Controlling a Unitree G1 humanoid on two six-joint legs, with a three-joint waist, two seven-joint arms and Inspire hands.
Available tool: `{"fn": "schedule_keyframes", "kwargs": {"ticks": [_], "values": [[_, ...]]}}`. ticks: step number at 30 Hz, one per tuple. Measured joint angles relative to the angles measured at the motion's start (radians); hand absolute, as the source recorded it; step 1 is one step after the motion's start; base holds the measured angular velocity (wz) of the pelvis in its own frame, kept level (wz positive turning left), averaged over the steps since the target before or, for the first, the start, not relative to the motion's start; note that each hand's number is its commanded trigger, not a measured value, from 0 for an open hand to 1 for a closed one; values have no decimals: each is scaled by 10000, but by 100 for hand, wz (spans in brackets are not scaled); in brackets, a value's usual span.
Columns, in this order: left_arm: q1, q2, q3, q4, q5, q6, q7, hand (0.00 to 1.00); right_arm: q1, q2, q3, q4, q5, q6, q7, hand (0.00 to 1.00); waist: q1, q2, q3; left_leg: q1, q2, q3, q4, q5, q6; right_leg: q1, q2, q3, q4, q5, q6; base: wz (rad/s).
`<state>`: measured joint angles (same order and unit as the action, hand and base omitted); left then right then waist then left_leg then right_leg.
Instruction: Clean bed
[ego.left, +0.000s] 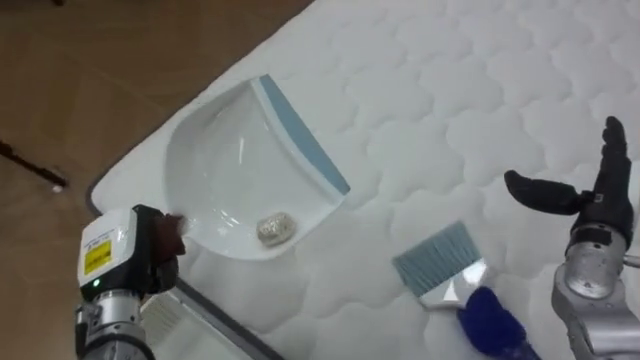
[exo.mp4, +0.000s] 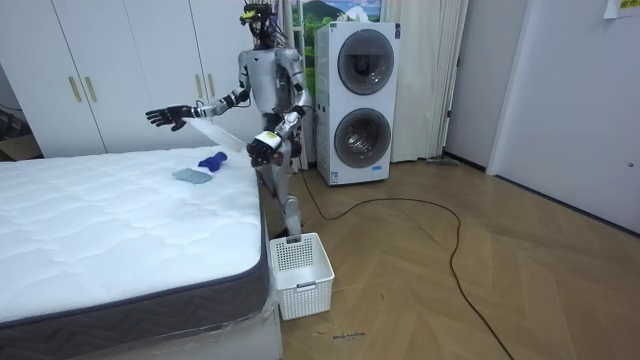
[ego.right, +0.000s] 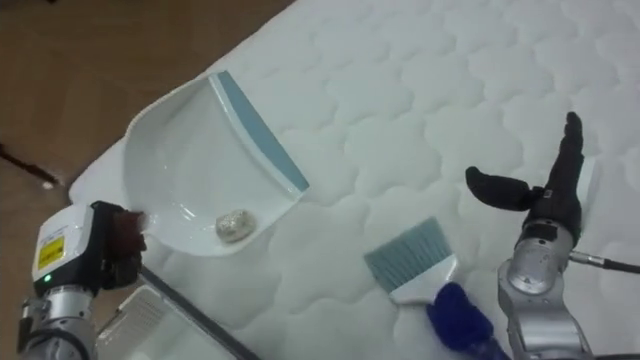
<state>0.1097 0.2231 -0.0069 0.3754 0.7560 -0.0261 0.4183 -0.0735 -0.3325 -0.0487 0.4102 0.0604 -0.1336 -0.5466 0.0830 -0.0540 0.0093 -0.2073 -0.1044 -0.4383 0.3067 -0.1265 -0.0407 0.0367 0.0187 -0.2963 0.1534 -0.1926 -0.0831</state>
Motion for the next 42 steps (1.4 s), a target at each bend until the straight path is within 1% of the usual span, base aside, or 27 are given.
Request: {"fn": "schedule_keyframes", "kwargs": {"ticks": [1, 2, 3, 4, 5, 6, 8, 9, 10, 11, 12, 13, 14, 15, 18, 25, 28, 31, 33, 34, 35, 36, 37, 38, 39, 41, 42], "values": [[-19, -24, -3, -1, -10, -20, -10, 100, 96, 7, -13, 9, 6, 14, -167, 0, -209, -75, 15, -45, 232, 1084, -81, 204, 127, 8, -126, -536, 15, -42, -35, 141], [1, -61, -10, -2, -106, -69, -78, 100, 262, 39, -22, 60, 34, 32, -371, 0, -357, -132, 58, -106, 875, 3675, 484, 18, 433, 23, -251, -1636, 235, -68, -3, 87], [58, -60, 45, 2, -187, -101, -95, 100, 311, 130, -9, 45, 39, 31, -380, 0, -378, -137, 74, -68, 1525, 5588, 1436, -562, 587, 96, -255, -2598, 356, -79, 0, 62], [57, -56, 88, 3, -192, -104, -86, 100, 307, 159, -12, 17, 38, 27, -363, 0, -460, -124, 82, -101, 1817, 6175, 1952, -838, 560, 161, -242, -3039, 346, -141, -47, 57], [41, -60, 160, 16, -210, -136, -67, 100, 301, 163, -62, -45, 29, 22, -299, 0, -633, 26, 74, -262, 2368, 6800, 2970, -1395, 522, 236, -229, -4054, 410, -355, -82, 64], [43, -46, 185, 26, -208, -175, -67, 100, 316, 183, -103, -56, 28, 32, -292, 0, -731, 51, 86, -260, 2610, 6980, 3345, -1610, 507, 253, -261, -4565, 486, -487, -53, 89], [61, -19, 223, 32, -211, -165, -73, 100, 453, 275, -266, -318, -164, 202, -272, 0, -1091, 76, 58, -29, 3424, 7628, 3710, -2046, 273, 491, -624, -6222, 983, -901, 358, 91], [-15, -41, 133, 29, -207, -144, -84, 100, 428, 255, -370, -471, -233, 228, -272, 0, -1074, 194, 122, 46, 3450, 7904, 3162, -2179, 114, 494, -941, -6681, 1521, -968, 433, 75], [-38, -40, 98, 31, -203, -140, -87, 100, 427, 275, -378, -498, -247, 229, -284, 0, -1086, 182, 116, 69, 3255, 7850, 2907, -2183, 149, 430, -1076, -6640, 1788, -956, 486, 97], [-76, -43, 18, 37, -190, -99, -90, 100, 479, 304, -381, -498, -315, 231, -295, 0, -1255, 102, 107, 67, 2779, 7450, 2517, -1983, 478, 251, -1156, -5574, 1923, -903, 559, 105], [-76, -46, -15, 40, -188, -98, -89, 100, 524, 301, -384, -499, -387, 217, -302, 0, -1300, 85, 93, 81, 2565, 7307, 2342, -1860, 589, 138, -1125, -4809, 1887, -879, 588, 131], [-63, -42, -33, 39, -214, -94, -81, 100, 574, 297, -392, -499, -539, 202, -308, 0, -1279, 61, -2, 136, 2187, 7065, 2006, -1627, 741, -101, -1082, -3663, 1866, -855, 597, 94], [-63, -12, -19, 37, -218, -81, -65, 100, 577, 300, -355, -499, -624, 199, -310, 0, -1012, 145, -1, 181, 1945, 6973, 1721, -1444, 846, -228, -1126, -3198, 1865, -833, 621, 66], [-9, 8, 23, 37, -261, -44, -63, 100, 580, 305, -211, -496, -622, 200, -309, 0, -698, 272, 14, 278, 1785, 6949, 1487, -1310, 915, -224, -1232, -3168, 1876, -804, 669, 31], [30, 64, 177, 22, -391, -21, -20, 100, 589, 309, 276, -495, -622, 197, -243, 0, -407, 346, -37, 362, 1377, 6629, 972, -943, 1023, -146, -1447, -3373, 1838, -818, 751, 49], [2, 8, 330, -6, -476, -119, 64, 100, 560, 465, 708, -253, -622, 185, 47, 0, -135, 186, -79, 413, 1069, 6473, 440, -673, 1048, 21, -1550, -3559, 1752, -809, 823, 28], [-25, 5, 357, 6, -562, -214, 65, 100, 654, 666, 756, -251, -615, 185, -18, 0, -258, 111, -74, 393, 900, 6102, 381, -663, 1068, 124, -1547, -3576, 1930, -819, 862, 54], [-75, 37, 177, -1, -513, -320, 109, 100, 801, 699, 767, -252, -629, 184, -166, 0, -569, 123, -97, 353, 625, 5078, 409, -601, 1148, -3, -1563, -2621, 2579, -801, 892, 97], [-159, 205, -202, 10, -574, -369, 147, 100, 885, 706, 752, -297, -660, 150, -194, 0, -791, 224, -52, 259, 468, 4035, 456, -457, 1132, -740, -1315, -1092, 3099, -968, 1034, 99], [-177, 265, -338, 18, -577, -370, 158, 100, 931, 704, 753, -304, -687, 128, -201, 0, -806, 265, -26, 251, 472, 3806, 433, -420, 1106, -950, -1175, -693, 3088, -1003, 1012, 99], [-223, 360, -588, 93, -594, -376, 218, 100, 988, 701, 754, -307, -738, 127, -238, 0, -833, 316, 7, 245, 449, 3476, 415, -362, 1067, -1434, -1027, 22, 2930, -989, 1020, 97], [-305, 397, -814, 285, -634, -391, 312, 100, 988, 695, 770, -332, -739, 124, -359, 0, -864, 323, 13, 210, 337, 3231, 478, -356, 1053, -1879, -1007, 745, 2526, -762, 1069, 99], [-350, 415, -930, 388, -688, -402, 328, 100, 973, 694, 785, -344, -740, 101, -460, 0, -901, 296, 12, 174, 193, 3082, 538, -359, 1048, -2023, -955, 1111, 2208, -469, 1171, 115], [-432, 349, -1167, 662, -827, -438, 319, 100, 969, 605, 815, -300, -734, -32, -624, 0, -1153, 391, -24, 14, 71, 3033, 766, -412, 999, -2059, -969, 1217, 2222, 53, 837, 112], [-430, 354, -1357, 755, -876, -515, 300, 100, 980, 528, 860, -260, -734, -99, -756, 0, -1268, 539, -16, -136, 251, 3633, 798, -411, 1017, -1942, -960, 993, 2107, 31, 813, 103], [-443, 436, -1354, 870, -871, -600, 317, 100, 1060, 558, 1115, -228, -726, -102, -840, 0, -1158, 574, -21, -223, 458, 4319, 706, -365, 1086, -1952, -915, 1021, 2131, -34, 771, 37], [-458, 451, -1343, 929, -878, -597, 335, 100, 1061, 561, 1232, -226, -725, -102, -829, 0, -1114, 560, -11, -239, 461, 4312, 703, -366, 1086, -1962, -911, 1021, 2141, -57, 766, 15]]}}
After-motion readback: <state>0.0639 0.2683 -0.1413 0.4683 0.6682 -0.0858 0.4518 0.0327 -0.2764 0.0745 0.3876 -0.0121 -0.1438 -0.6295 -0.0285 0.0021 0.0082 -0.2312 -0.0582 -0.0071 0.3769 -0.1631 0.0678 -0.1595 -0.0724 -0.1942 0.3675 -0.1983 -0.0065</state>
